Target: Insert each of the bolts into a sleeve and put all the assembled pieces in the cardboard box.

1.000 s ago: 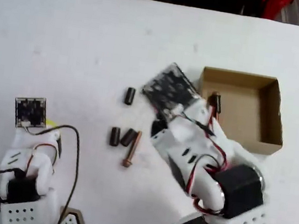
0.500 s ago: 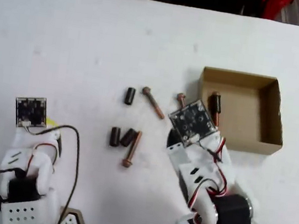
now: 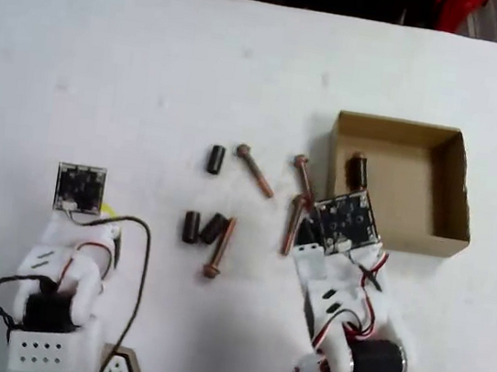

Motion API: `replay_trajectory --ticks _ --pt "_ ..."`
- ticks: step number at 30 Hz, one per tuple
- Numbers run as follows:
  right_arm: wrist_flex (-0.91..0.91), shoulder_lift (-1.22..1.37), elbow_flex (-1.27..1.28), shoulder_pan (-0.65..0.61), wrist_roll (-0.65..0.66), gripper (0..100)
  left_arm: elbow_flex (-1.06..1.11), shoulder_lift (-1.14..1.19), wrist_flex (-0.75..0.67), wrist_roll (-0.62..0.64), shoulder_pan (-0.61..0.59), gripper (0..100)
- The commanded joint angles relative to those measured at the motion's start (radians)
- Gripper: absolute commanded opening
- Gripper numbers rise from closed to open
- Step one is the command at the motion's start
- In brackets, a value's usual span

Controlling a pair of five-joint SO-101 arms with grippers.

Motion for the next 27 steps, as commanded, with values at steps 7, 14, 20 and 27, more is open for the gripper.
replay_trajectory --ticks 7,14,20,27 --pt "-0.111 -0.154 0.130 0.012 -0.008 1.6 -0.149 -0.001 0.172 -0.009 0.019 3" --pt "-0.140 -0.200 0.196 0.012 -0.014 1.6 -0.288 0.005 0.287 -0.058 0.022 3" --pt "-0.237 -0.234 0.282 0.019 -0.015 1.6 -0.341 0.007 0.334 -0.175 0.022 3" --pt "-0.444 -0.234 0.413 0.071 -0.015 1.6 -0.440 0.025 0.333 -0.229 0.018 3"
